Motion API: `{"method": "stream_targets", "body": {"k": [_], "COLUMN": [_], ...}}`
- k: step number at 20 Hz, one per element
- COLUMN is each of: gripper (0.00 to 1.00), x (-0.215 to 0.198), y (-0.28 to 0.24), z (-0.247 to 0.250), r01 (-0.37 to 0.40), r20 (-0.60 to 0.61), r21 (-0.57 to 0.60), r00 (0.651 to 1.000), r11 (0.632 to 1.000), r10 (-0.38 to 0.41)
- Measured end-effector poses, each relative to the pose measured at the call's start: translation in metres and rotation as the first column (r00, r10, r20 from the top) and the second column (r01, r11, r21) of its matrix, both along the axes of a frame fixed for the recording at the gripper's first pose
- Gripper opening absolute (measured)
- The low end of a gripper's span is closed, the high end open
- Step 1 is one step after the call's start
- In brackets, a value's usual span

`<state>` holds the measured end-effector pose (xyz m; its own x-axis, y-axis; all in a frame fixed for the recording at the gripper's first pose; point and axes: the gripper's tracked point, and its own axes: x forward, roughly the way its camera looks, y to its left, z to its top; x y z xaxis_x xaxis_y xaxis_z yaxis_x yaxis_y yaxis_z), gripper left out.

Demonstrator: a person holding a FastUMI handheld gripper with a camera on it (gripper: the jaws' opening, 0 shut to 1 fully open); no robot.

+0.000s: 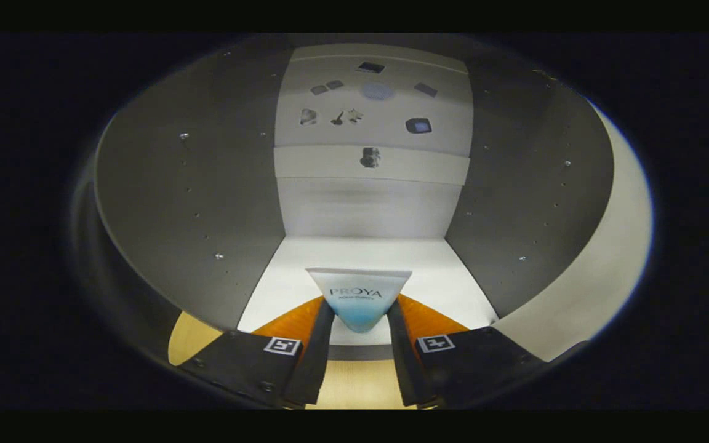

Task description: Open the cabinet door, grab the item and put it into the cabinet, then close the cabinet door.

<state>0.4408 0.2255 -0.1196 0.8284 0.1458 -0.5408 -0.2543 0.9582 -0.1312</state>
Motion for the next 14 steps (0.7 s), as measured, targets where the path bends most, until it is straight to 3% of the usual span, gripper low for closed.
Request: {"method": "stream_targets", "body": {"k": [8, 14], "gripper": [0.55, 0.56], "x": [0.024, 0.032], "y": [0.005, 0.002], "z": [-0.038, -0.040], "r01": [0.017, 0.033], "r20": [-0.095, -0.081], "r21": [-0.009, -0.033], "r00": [0.995, 0.996], "r11": [1.000, 0.999], "r10": [-0.018, -0.035]}}
